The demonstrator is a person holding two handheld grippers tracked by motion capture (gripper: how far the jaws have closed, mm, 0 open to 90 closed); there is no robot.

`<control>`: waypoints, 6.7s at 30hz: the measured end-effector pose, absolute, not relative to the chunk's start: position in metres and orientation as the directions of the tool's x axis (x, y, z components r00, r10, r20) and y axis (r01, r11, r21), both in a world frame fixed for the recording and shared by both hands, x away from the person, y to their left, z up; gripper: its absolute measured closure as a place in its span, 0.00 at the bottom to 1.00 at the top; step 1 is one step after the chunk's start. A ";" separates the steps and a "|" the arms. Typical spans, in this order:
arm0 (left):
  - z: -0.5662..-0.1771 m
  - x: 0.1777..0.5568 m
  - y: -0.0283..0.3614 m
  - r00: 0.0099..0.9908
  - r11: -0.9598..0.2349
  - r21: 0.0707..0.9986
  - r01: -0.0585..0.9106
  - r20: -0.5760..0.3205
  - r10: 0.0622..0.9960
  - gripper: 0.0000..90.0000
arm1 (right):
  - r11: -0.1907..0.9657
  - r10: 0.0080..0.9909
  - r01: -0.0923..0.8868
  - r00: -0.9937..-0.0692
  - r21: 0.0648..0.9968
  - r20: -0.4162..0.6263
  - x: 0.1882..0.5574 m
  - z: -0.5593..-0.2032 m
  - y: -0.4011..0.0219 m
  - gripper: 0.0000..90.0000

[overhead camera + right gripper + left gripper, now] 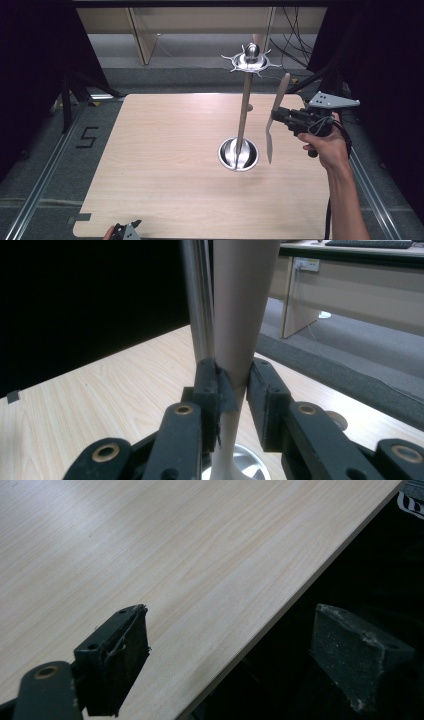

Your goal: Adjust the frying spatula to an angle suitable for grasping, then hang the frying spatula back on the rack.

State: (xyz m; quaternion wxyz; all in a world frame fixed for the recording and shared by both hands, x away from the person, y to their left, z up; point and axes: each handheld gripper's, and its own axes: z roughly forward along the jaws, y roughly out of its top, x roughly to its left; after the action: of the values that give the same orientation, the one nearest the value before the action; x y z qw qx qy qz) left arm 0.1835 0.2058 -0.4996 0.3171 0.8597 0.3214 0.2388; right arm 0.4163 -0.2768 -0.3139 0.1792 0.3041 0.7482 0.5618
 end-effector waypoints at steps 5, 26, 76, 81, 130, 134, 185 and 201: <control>-0.497 0.186 0.208 0.712 -0.624 0.694 0.360 0.228 0.664 0.16 | 0.184 0.653 0.230 -0.755 0.956 0.056 0.421 -0.307 -0.276 0.85; -0.497 0.186 0.208 0.713 -0.625 0.693 0.359 0.229 0.663 0.16 | 0.236 0.668 0.208 -0.744 0.949 -0.003 0.425 -0.288 -0.269 0.85; -0.498 0.183 0.205 0.692 -0.581 0.712 0.395 0.186 0.698 0.16 | 0.175 0.707 0.243 -0.705 0.954 0.049 0.411 -0.298 -0.257 0.59; -0.499 0.183 0.205 0.688 -0.592 0.705 0.390 0.204 0.696 0.16 | 0.177 0.741 0.225 -0.671 0.958 0.021 0.395 -0.305 -0.261 0.53; -0.496 0.181 0.207 0.706 -0.591 0.709 0.384 0.187 0.683 0.16 | 0.329 0.764 0.394 -0.646 0.858 0.004 0.371 -0.383 -0.268 0.43; -0.496 0.181 0.207 0.702 -0.593 0.706 0.388 0.191 0.686 0.16 | 0.335 0.760 0.381 -0.650 0.862 -0.008 0.371 -0.385 -0.269 0.43; -0.500 0.181 0.205 0.679 -0.557 0.731 0.395 0.175 0.712 0.16 | 0.339 0.762 0.441 -0.646 0.831 0.032 0.347 -0.421 -0.273 0.39; -0.501 0.183 0.206 0.680 -0.566 0.724 0.394 0.186 0.710 0.16 | 0.359 0.748 0.459 -0.662 0.813 0.044 0.341 -0.440 -0.269 0.37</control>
State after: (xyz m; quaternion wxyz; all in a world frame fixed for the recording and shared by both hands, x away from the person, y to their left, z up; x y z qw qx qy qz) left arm 0.1830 0.2059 -0.5008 0.3350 0.8530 0.3235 0.2358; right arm 0.3407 -0.2687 -0.4397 0.1698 0.3742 0.8065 0.4251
